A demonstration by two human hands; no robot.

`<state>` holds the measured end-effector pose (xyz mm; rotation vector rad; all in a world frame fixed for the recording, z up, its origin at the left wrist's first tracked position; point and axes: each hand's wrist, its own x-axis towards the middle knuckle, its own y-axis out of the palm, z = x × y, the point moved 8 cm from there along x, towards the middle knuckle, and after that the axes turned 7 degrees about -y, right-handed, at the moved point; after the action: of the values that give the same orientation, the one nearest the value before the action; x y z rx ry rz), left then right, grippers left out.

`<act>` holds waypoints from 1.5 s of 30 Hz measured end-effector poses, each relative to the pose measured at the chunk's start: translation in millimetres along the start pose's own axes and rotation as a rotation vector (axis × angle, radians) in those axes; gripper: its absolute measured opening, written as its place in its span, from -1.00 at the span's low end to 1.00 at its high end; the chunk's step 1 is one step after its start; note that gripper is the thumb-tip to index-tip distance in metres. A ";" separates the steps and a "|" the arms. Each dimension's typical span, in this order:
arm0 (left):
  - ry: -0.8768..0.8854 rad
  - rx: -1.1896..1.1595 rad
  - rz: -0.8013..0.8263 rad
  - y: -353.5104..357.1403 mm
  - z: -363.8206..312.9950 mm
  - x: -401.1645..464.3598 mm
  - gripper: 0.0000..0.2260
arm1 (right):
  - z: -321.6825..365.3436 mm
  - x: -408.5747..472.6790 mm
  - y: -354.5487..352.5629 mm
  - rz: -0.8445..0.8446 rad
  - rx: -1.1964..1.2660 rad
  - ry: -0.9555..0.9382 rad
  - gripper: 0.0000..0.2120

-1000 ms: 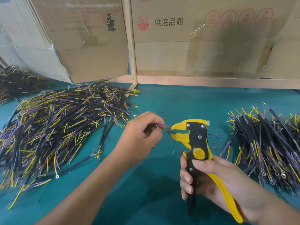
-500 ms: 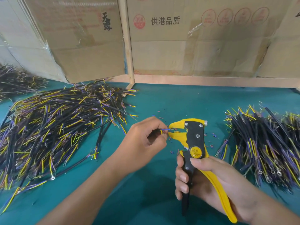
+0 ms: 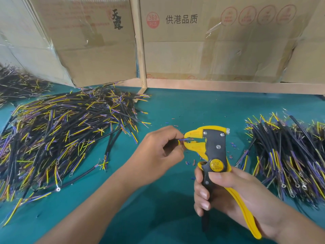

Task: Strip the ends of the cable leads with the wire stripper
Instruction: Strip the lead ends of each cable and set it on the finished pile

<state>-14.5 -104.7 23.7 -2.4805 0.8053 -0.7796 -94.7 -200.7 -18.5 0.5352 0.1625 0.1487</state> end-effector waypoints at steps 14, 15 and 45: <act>0.023 0.051 0.034 3.0 2.0 0.4 -0.93 | -24.4 -12.5 -14.4 0.049 -0.071 -0.036 -0.73; 0.029 0.051 0.036 3.0 1.7 0.1 -0.91 | -24.8 -12.3 -14.5 0.044 -0.068 -0.028 -0.73; 0.232 0.303 0.227 -9.2 4.0 -3.0 -0.82 | -22.4 -19.2 -21.8 -0.103 -0.181 0.037 -0.56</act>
<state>-10.4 -95.1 24.5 -2.0178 0.9505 -1.0328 -115.7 -211.7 -46.6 0.3432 0.2099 0.0720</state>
